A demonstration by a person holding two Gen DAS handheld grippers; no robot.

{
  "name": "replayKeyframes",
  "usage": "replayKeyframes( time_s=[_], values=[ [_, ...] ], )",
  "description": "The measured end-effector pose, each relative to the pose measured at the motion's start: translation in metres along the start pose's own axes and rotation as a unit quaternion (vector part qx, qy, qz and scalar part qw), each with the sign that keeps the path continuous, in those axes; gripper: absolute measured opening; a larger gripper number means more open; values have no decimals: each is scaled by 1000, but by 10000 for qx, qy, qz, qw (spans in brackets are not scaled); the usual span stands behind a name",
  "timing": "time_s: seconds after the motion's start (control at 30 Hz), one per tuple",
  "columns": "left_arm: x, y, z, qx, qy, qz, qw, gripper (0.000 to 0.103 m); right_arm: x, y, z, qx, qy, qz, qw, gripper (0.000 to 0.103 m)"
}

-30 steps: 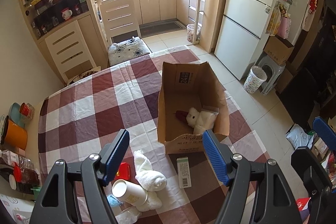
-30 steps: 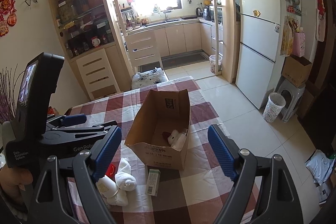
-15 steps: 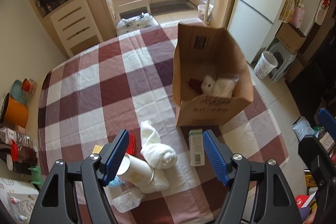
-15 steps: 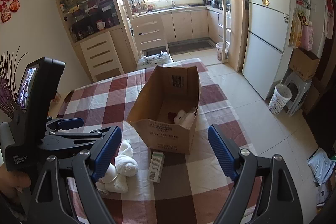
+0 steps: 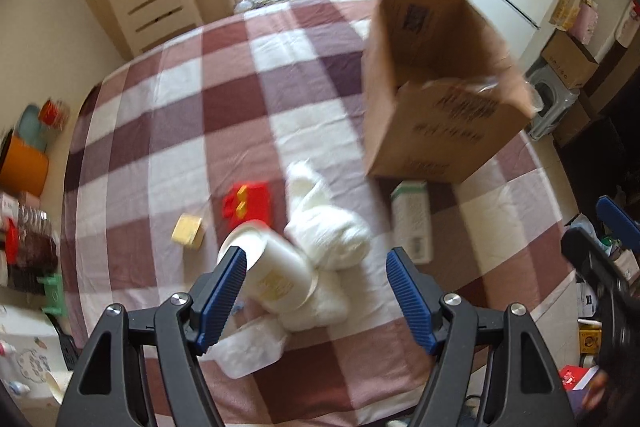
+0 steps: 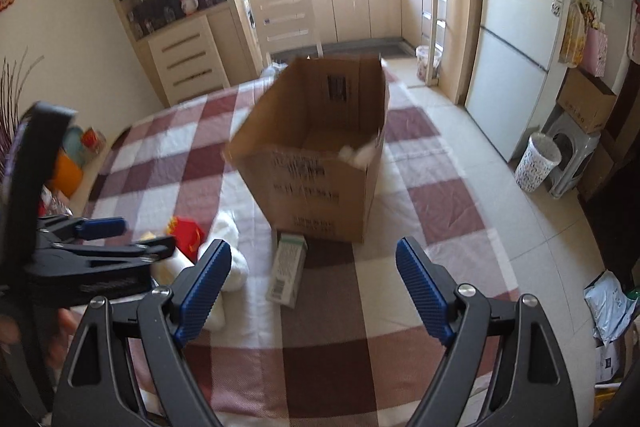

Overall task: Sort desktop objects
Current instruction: 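Grasp the yellow sponge cube with the left tool while the right tool grasps the medicine box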

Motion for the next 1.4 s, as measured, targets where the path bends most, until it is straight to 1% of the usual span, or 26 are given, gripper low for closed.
replayKeyframes(
  time_s=[0.07,0.17,0.27,0.3,0.4,0.47,0.57,0.63,0.7,0.83,0.97,1.03,1.13,1.2,1.3,1.37,1.4],
  values=[
    [-9,27,15,118,50,-128,9998,74,-17,0,18,249,249,-12,9994,86],
    [-24,73,44,459,216,-224,9985,74,-43,0,42,311,526,-65,9981,86],
    [-36,115,70,857,347,-353,9951,74,-69,5,62,322,826,-166,9959,86],
    [-38,126,76,997,306,-262,9942,77,-77,7,67,338,910,-204,9951,86],
    [-37,144,82,1439,204,116,9893,78,-95,17,78,414,1108,-338,9924,86],
    [-37,147,83,1533,221,235,9877,77,-103,25,81,506,1183,-425,9908,86],
    [-31,139,81,1405,159,329,9894,76,-106,35,82,681,1205,-502,9891,86],
    [-32,134,78,1250,119,266,9917,76,-106,40,82,801,1197,-520,9882,86],
    [-39,134,74,1220,140,237,9922,77,-106,41,81,849,1213,-526,9876,86],
    [-51,137,51,1413,96,396,9891,76,-109,40,81,836,1277,-525,9869,86],
    [-63,146,24,1578,80,436,9865,76,-111,38,81,865,1306,-499,9864,86],
    [-74,149,8,1551,13,354,9873,76,-111,38,81,890,1326,-490,9860,86],
    [-96,150,-13,1367,-56,133,9905,76,-114,38,84,905,1370,-481,9852,86],
    [-113,148,-23,1118,-67,-9,9937,76,-116,39,85,930,1390,-470,9848,86],
    [-136,144,-30,669,-42,-211,9975,75,-118,41,85,1006,1371,-417,9846,86],
    [-148,143,-30,423,3,-259,9988,75,-121,41,84,1034,1345,-398,9847,86],
    [-151,143,-29,340,5,-262,9991,72,-123,41,83,1036,1322,-396,9850,86]
  ],
)
Point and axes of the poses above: each gripper's, at about its wrist camera, not at the fingertips, and x roughly against the way its jaws point, y to its left, z to its underside, the point moved 7 cm from there along -x, roughly the way its jaws point, and after that the axes turned 12 degrees about x, right-handed, at the moved point
